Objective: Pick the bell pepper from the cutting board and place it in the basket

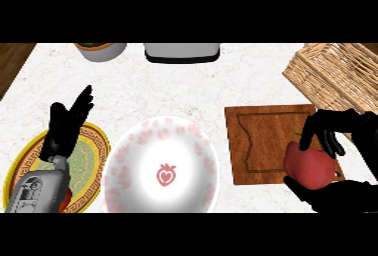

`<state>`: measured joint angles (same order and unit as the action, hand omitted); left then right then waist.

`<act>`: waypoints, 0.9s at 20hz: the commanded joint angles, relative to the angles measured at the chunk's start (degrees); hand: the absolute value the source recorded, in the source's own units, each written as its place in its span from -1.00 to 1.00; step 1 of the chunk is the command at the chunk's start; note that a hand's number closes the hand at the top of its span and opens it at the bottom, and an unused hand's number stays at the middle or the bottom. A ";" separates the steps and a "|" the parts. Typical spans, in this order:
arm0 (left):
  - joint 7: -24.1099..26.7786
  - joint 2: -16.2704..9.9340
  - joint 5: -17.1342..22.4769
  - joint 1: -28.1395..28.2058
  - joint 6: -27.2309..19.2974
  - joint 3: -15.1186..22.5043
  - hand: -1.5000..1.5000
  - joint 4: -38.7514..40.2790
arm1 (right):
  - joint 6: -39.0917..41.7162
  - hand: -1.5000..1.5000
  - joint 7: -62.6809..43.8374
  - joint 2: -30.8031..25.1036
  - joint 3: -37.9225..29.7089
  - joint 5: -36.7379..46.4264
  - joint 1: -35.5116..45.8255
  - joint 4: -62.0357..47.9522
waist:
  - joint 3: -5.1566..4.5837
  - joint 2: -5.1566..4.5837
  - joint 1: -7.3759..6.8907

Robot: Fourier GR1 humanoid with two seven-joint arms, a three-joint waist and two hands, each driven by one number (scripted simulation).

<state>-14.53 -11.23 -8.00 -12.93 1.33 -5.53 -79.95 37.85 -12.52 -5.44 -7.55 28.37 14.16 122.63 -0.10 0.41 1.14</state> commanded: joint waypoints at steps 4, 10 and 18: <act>1.43 0.32 -0.04 0.73 0.40 0.22 0.00 0.72 | 6.00 1.00 -23.93 -3.74 -13.80 -17.95 19.84 1.31 | -0.03 -0.12 -0.64; 1.33 0.68 -0.67 0.20 -0.24 0.33 0.00 0.83 | 3.38 1.00 -36.49 -13.60 -17.23 -22.71 35.58 -8.34 | 0.01 -0.21 -1.10; -0.14 -0.15 -0.39 -2.11 0.90 0.21 0.00 1.27 | 9.21 1.00 -23.54 -31.60 -11.94 -7.64 36.93 -20.08 | 0.06 -0.97 -1.91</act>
<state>-13.71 -10.99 -8.14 -13.20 2.24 -5.07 -79.87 44.25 -39.97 -29.50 -21.07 15.58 49.46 107.74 -0.08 -0.27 -0.62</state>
